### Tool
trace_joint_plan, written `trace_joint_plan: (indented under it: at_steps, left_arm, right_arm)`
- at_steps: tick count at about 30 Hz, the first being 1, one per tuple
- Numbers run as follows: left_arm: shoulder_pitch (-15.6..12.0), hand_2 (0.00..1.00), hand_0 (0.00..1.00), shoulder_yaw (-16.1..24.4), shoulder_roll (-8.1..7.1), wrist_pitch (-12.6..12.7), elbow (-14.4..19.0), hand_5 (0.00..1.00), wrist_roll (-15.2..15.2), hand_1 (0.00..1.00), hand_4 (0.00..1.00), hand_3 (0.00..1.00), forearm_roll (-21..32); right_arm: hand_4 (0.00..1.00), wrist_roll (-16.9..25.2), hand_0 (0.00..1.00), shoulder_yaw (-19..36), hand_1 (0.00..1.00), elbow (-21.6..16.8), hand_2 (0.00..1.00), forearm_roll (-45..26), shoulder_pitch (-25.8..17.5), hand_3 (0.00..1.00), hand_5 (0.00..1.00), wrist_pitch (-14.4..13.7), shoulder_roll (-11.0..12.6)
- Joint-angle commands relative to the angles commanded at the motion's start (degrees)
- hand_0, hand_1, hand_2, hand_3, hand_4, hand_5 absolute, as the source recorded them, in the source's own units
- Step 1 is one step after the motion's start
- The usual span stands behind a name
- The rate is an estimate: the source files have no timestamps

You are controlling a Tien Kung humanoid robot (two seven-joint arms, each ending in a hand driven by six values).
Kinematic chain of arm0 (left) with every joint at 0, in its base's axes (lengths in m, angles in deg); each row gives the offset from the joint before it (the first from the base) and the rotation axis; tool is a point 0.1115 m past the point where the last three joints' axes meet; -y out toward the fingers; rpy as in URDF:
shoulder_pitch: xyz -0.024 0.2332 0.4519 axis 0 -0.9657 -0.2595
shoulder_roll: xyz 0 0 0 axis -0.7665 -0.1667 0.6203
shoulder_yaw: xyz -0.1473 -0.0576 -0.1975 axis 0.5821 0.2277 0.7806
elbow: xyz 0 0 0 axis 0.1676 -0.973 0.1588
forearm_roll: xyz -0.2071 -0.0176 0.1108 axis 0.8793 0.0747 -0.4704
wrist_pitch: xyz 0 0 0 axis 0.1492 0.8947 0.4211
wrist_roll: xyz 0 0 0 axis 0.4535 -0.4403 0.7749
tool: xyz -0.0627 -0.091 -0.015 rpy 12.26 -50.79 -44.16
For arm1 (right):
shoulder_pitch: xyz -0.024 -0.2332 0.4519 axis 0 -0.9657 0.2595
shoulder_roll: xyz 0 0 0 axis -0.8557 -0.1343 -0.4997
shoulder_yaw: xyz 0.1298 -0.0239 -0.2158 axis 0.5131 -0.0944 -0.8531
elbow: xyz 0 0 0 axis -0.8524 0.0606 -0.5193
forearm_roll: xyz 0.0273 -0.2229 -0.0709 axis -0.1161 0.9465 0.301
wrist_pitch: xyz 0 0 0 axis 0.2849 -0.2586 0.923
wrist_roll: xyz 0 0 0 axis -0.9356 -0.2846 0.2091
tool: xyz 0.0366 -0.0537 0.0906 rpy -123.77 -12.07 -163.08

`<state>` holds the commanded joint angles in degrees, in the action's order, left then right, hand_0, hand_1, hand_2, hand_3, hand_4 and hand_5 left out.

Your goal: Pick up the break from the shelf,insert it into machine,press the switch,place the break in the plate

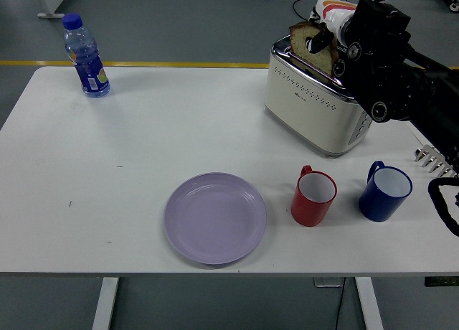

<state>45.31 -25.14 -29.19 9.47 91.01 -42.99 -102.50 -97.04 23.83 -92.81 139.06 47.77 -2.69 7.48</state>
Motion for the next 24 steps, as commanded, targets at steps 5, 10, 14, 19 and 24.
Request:
trace_joint_plan:
  at_steps: [5, 10, 14, 19, 24]
  left_arm:
    - [-0.1, 0.579, 0.658, 0.0, -0.02, 0.0, 0.0, 0.986, 0.0, 0.569, 0.321, 0.610, 0.2]
    - [0.0, 0.579, 0.658, -0.1, -0.04, 0.0, 0.0, 0.985, 0.0, 0.567, 0.321, 0.609, 0.4]
    - [0.0, 0.580, 0.658, 0.0, -0.05, 0.1, 0.0, 0.985, 0.0, 0.568, 0.320, 0.609, 0.4]
    - [0.0, 0.580, 0.658, 0.3, -0.02, 0.1, 0.0, 0.985, 0.0, 0.568, 0.320, 0.609, 0.2]
    - [-0.1, 0.580, 0.658, 0.4, -0.04, 0.1, 0.0, 0.986, 0.0, 0.570, 0.320, 0.607, 0.2]
  right_arm:
    - [0.459, -0.3, 0.303, 2.4, 0.298, -2.8, 0.365, 0.9, -0.2, 0.491, 0.002, -0.9, 0.0]
    - [0.461, -0.7, 0.296, 4.4, 0.292, -6.7, 0.359, 2.4, -0.4, 0.486, 0.002, -1.5, 2.3]
    - [0.457, -1.1, 0.292, 6.0, 0.289, -10.3, 0.358, 3.5, -0.7, 0.485, 0.002, -2.0, 4.4]
    - [0.457, -1.6, 0.292, 7.7, 0.289, -13.9, 0.358, 4.6, -1.1, 0.485, 0.002, -2.5, 6.0]
    - [0.450, -3.7, 0.289, 8.8, 0.286, -22.2, 0.356, 3.7, -3.1, 0.487, 0.002, -3.5, 9.1]
